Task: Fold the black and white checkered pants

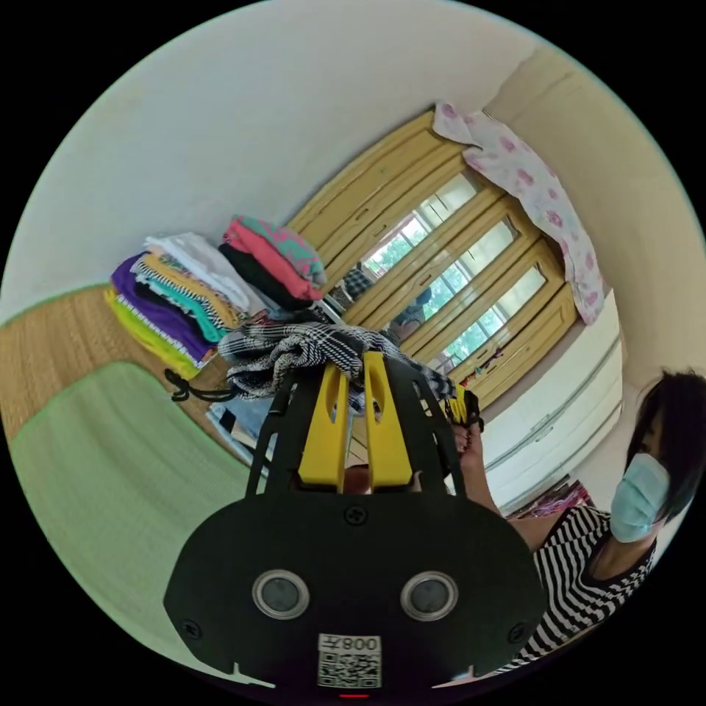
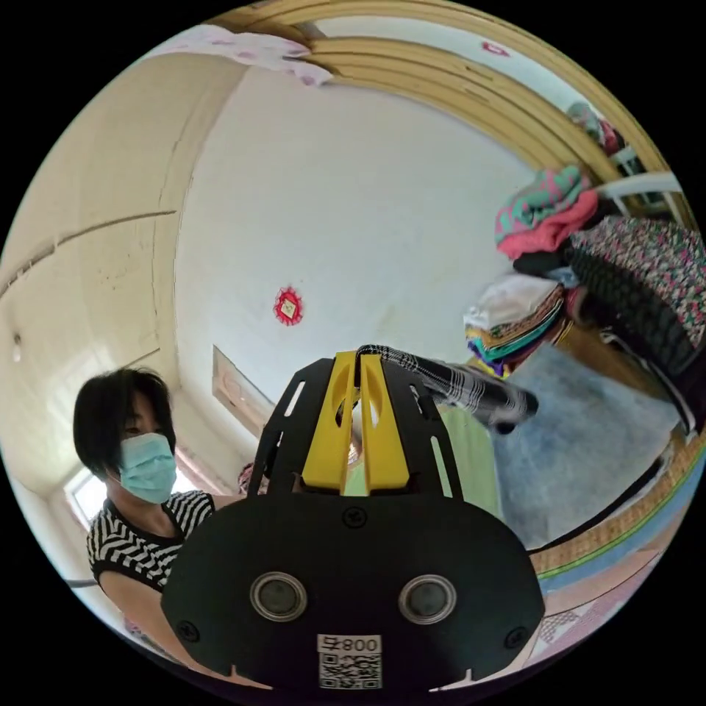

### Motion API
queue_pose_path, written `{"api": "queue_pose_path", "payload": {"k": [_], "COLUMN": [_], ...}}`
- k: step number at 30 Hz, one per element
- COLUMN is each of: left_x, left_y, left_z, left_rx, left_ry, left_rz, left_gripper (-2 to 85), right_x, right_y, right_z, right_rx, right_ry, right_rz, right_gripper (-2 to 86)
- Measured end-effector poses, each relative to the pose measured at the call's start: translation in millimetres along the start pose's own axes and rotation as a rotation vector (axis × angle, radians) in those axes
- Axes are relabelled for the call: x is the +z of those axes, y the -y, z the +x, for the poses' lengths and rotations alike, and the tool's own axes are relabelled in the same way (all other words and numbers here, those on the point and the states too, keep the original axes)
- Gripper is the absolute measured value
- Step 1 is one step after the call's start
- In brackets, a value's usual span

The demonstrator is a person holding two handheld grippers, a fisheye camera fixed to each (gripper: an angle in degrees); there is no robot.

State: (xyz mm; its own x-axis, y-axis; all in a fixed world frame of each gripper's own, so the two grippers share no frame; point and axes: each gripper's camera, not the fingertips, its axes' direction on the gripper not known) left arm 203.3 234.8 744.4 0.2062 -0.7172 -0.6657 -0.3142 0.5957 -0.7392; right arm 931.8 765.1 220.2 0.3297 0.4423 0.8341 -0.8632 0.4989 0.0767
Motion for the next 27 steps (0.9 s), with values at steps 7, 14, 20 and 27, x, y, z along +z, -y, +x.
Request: {"api": "queue_pose_path", "payload": {"k": [7, 14, 20, 27], "left_x": [143.9, 155.6, 170.1, 210.4], "left_y": [-3.3, -15.9, -13.3, -10.9], "left_z": [-94.7, -123.7, -113.2, -89.9], "left_rx": [-0.159, -0.188, -0.113, 0.069], "left_ry": [0.223, 0.219, 0.304, 0.414], "left_rz": [-0.36, -0.263, -0.167, -0.138], "left_gripper": [4.4, 3.4, 3.4, 2.0], "right_x": [-20.6, -25.4, -37.3, -60.0], "right_y": [-99.6, -171.1, -182.1, -163.2], "right_z": [77.0, 124.9, 109.6, 71.3], "right_rx": [0.269, 0.511, 0.514, 0.385], "right_ry": [-0.346, -0.285, -0.307, -0.403], "right_rz": [-0.076, -0.042, -0.027, 0.068], "right_gripper": [0.6, 0.9, 1.4, 0.4]}}
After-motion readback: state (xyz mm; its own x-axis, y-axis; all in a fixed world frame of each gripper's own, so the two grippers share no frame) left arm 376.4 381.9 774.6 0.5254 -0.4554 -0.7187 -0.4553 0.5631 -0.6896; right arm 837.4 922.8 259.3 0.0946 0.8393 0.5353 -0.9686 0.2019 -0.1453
